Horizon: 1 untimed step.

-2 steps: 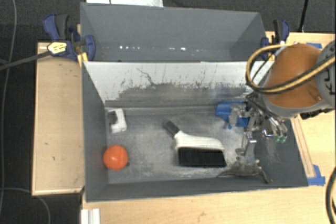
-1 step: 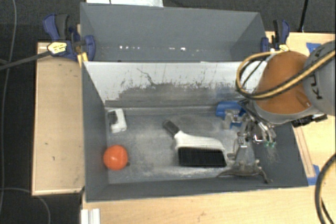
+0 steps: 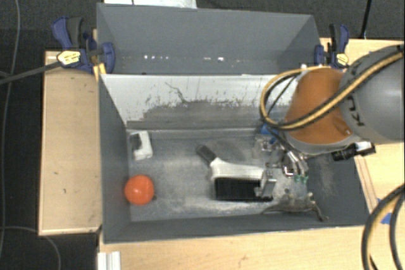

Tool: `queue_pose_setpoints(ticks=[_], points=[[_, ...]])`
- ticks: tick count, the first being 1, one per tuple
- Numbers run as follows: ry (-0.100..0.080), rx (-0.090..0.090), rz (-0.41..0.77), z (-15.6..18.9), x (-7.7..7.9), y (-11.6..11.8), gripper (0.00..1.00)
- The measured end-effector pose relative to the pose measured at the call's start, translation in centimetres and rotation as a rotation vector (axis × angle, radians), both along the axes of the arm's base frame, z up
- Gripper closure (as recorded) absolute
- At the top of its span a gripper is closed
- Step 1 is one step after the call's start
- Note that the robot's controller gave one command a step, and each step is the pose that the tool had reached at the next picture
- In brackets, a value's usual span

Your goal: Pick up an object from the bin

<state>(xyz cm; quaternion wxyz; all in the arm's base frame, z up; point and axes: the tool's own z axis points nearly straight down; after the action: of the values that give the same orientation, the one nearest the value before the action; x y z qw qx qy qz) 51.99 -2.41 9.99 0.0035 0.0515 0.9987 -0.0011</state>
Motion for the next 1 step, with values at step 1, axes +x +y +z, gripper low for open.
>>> queue_pose_setpoints(ticks=[1], points=[[0.004, 0.006, 0.156, -1.69, 0.78, 2.95, 0.00]])
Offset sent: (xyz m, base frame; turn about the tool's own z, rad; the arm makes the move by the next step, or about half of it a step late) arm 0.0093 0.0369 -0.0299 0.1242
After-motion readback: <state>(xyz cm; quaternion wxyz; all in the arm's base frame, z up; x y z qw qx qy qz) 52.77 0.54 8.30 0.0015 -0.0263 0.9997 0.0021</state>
